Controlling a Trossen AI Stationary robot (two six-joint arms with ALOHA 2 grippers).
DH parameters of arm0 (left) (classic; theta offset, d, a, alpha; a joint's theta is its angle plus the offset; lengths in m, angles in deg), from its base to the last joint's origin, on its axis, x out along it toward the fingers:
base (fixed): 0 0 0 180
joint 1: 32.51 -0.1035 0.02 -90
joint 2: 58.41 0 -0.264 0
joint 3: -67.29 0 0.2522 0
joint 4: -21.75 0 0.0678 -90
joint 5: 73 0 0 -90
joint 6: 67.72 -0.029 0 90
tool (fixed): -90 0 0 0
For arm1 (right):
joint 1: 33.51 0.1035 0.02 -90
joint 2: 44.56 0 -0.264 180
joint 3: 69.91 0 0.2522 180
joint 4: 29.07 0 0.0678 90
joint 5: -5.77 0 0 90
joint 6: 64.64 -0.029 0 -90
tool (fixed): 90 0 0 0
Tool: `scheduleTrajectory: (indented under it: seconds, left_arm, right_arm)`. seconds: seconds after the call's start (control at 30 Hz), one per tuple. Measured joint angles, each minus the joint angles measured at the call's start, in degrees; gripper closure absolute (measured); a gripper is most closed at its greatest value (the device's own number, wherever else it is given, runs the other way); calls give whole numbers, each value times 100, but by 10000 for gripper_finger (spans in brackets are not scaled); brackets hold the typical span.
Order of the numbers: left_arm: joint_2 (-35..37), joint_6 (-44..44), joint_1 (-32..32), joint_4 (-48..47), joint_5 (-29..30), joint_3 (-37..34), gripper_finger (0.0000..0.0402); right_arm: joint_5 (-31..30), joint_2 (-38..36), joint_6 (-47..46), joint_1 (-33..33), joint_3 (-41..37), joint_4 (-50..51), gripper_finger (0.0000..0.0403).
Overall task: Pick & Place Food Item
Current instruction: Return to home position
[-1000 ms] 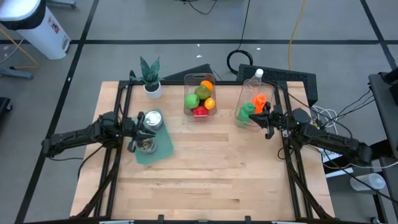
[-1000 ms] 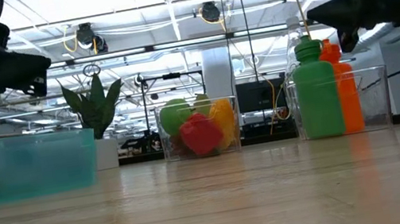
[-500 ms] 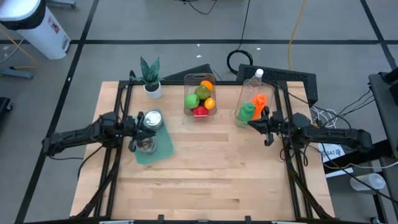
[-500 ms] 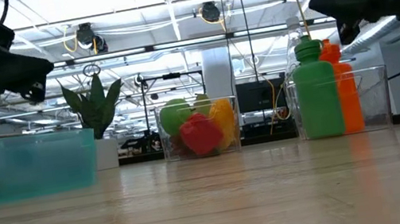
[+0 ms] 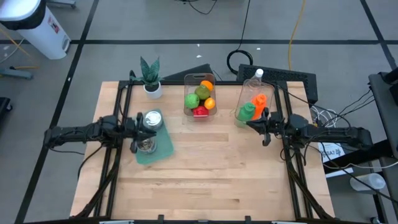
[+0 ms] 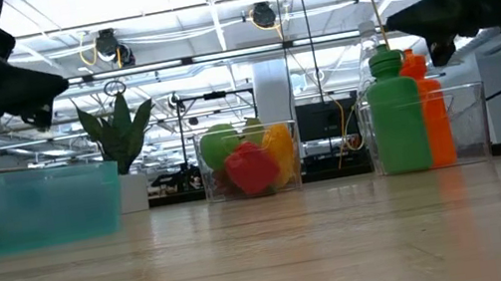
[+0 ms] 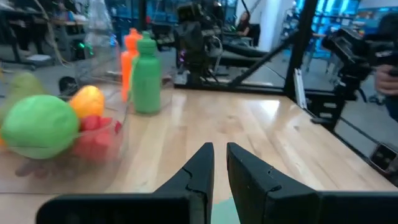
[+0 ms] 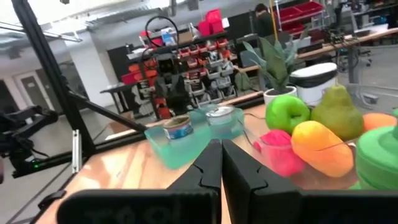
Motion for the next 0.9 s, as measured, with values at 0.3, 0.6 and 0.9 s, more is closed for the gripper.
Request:
scheduleTrajectory:
  seconds: [0.3,0.6,0.9]
  left_arm:
    - [-2,509,213,-19,11,-2,350]
    - [-2,485,213,-5,11,-2,350]
    - [-2,487,213,-5,11,-2,350]
  right_arm:
    - [58,17,-74,0,0,145,403]
    - [575,16,176,0,0,-352,403]
    - [577,17,248,0,-2,-378,403]
